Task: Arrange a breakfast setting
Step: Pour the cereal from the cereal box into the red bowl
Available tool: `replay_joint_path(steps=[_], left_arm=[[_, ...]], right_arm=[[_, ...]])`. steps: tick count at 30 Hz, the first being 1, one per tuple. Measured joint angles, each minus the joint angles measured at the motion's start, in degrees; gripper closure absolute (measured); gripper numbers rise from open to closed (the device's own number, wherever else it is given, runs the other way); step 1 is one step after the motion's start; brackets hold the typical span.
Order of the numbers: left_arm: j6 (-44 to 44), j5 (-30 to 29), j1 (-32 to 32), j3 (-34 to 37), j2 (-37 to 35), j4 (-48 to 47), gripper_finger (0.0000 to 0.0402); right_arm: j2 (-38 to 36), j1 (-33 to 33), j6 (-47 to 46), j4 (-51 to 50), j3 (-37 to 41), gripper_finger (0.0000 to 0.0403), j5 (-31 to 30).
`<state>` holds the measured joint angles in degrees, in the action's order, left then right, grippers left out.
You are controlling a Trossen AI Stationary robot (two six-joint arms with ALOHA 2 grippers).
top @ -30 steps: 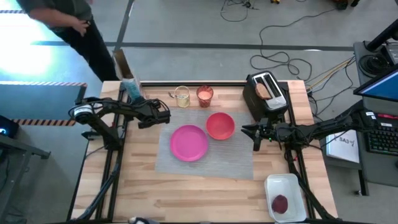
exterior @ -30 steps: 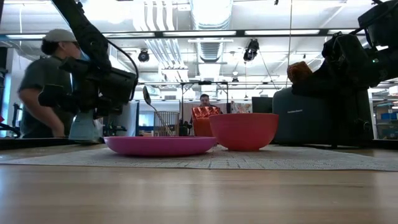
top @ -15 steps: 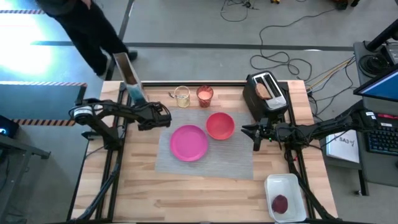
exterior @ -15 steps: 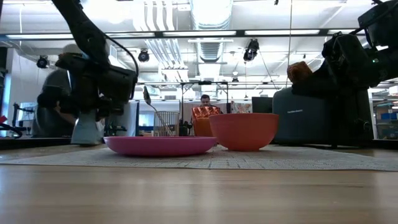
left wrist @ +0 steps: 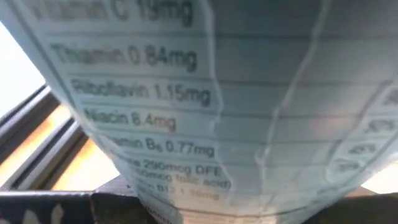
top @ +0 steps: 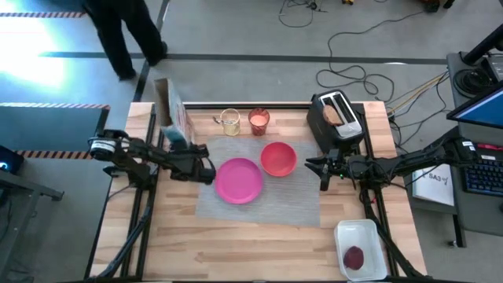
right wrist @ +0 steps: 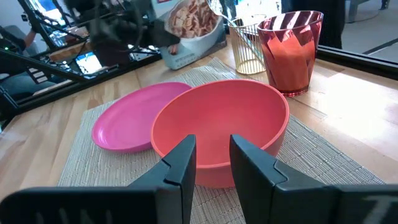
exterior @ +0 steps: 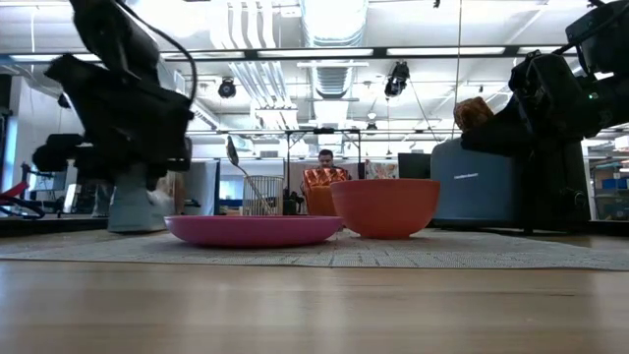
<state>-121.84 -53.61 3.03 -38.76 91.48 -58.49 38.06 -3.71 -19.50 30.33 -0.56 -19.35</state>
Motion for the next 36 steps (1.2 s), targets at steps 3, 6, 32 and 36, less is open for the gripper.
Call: replay_joint_path(steps=[3, 6, 32, 36], left_arm=[[-4.86, 2.83, 4.22, -0.84, 0.06, -4.22, 0.0208], [-6.71, 5.86, 7.96, -2.4, 0.07, -8.86, 0.0212], [-10.74, 19.93, 20.6, -18.53, 0.09, -31.17, 0.022], [-8.8, 18.58, 21.58, -21.15, 0.09, -31.26, 0.022]], right_arm=[[0.0, -0.01, -0.01, -0.01, -0.01, 0.0316, -0.01], [0.0, 0.01, 0.01, 0.0, 0.01, 0.0316, -0.02], [0.0, 0.0, 0.0, -0.02, -0.01, 0.0316, -0.02], [0.0, -0.01, 0.01, -0.02, -0.02, 0.0316, -0.01]])
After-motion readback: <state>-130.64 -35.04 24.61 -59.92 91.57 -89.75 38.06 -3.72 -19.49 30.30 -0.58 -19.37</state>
